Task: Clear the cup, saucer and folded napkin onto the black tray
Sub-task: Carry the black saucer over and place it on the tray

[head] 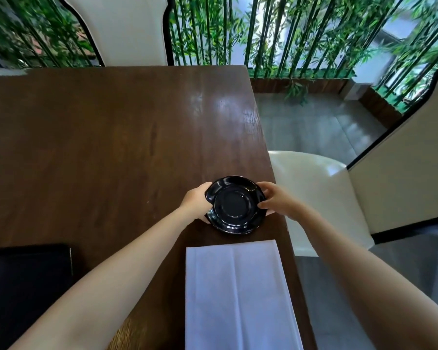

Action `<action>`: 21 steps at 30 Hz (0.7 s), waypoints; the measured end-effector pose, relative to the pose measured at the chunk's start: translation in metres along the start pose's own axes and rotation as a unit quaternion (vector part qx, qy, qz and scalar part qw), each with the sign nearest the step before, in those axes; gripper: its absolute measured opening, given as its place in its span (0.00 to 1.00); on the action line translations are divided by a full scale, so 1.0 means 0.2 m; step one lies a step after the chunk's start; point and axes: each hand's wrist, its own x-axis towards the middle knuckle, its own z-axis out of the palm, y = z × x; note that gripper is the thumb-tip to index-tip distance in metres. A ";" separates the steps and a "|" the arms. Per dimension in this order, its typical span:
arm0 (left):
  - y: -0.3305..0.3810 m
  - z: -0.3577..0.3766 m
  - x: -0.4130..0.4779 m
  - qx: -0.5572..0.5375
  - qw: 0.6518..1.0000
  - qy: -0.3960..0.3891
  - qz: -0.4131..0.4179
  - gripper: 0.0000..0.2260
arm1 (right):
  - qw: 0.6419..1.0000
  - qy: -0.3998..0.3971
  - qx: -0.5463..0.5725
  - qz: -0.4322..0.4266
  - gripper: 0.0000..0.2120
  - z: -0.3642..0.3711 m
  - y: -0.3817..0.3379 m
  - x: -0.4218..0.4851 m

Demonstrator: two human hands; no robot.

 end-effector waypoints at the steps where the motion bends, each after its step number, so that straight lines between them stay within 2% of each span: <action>1: 0.00 0.00 0.00 -0.008 1.000 0.000 0.000 0.19 | 1.000 -0.001 0.006 0.000 0.28 0.00 0.00 -0.01; 10: 0.02 -0.01 -0.05 -0.017 1.000 0.019 0.003 0.20 | 1.000 0.006 0.024 -0.003 0.30 0.00 -0.08 -0.06; 21: 0.19 -0.12 -0.22 0.014 0.996 0.050 0.072 0.22 | 0.998 0.023 0.031 -0.051 0.30 -0.11 -0.30 -0.24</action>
